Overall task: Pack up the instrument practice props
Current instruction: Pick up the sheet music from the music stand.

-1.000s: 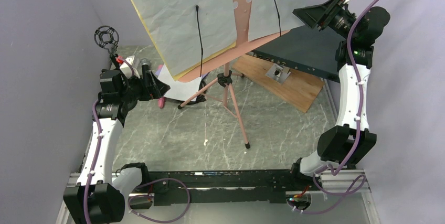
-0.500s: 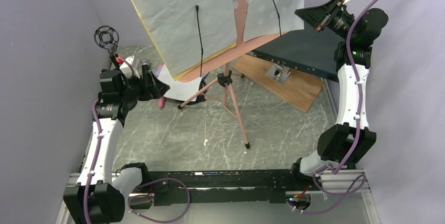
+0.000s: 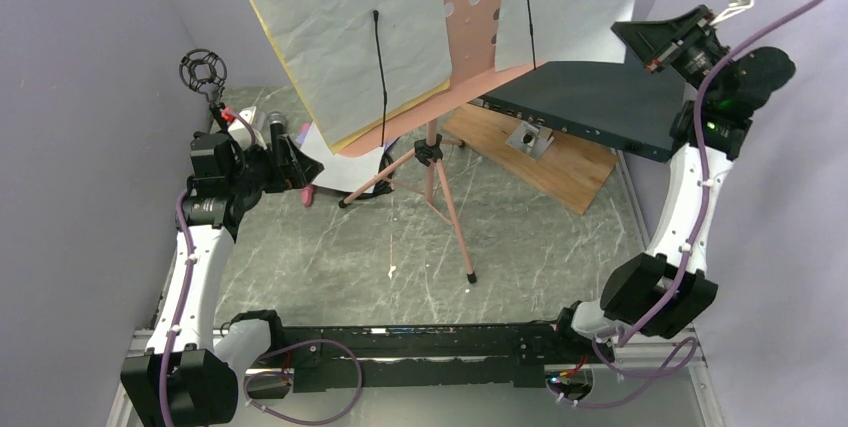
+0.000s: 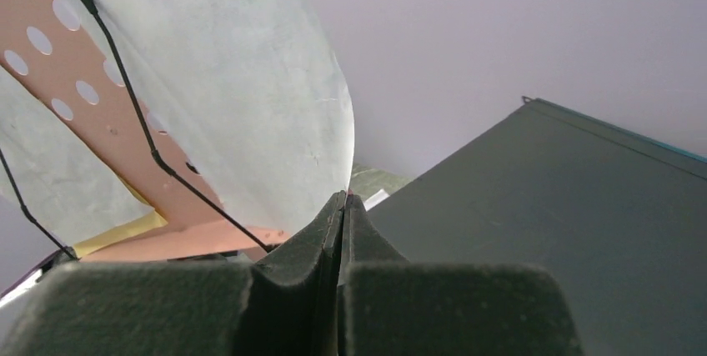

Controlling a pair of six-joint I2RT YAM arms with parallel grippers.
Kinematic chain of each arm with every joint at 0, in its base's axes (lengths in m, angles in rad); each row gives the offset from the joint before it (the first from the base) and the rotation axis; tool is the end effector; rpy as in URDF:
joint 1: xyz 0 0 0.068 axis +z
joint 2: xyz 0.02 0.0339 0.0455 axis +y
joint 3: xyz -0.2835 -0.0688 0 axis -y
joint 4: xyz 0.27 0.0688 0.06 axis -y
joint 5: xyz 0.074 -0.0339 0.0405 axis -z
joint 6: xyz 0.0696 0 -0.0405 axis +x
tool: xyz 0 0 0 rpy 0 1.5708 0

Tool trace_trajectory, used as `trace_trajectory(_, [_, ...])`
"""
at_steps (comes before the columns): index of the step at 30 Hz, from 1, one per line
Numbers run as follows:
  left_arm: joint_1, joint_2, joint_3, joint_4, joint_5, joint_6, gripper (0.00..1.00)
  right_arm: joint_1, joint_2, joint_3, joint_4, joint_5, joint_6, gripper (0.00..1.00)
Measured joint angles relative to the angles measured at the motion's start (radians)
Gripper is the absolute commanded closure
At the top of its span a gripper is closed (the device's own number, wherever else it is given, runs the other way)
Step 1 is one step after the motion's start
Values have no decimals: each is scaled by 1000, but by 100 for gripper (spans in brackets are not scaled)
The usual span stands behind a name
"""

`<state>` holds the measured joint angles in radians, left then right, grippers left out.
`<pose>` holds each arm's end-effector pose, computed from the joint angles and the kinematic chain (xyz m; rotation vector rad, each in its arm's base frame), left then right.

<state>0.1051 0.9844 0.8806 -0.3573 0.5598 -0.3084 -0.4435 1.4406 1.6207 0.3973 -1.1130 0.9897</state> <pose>0.2594 -0.0098 0.3222 -0.0616 2.0236 -0.6953 0.3211 -0.0834 0.5592 -0.1917 1.3856 1.0077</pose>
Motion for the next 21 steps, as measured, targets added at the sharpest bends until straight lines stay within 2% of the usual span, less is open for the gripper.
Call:
trace_trajectory(5, [0,0,0,0,1,-1,1,-94,-90,-82,18,-14,-9,100])
trace_trajectory(14, [2,0,0,1,6,-5,0,-251,-264,-112,-115,-15,-161,100])
trace_trajectory(21, [4,0,-9,28,72,-11,0,-385,-356,-183,-132,-42,-188,100])
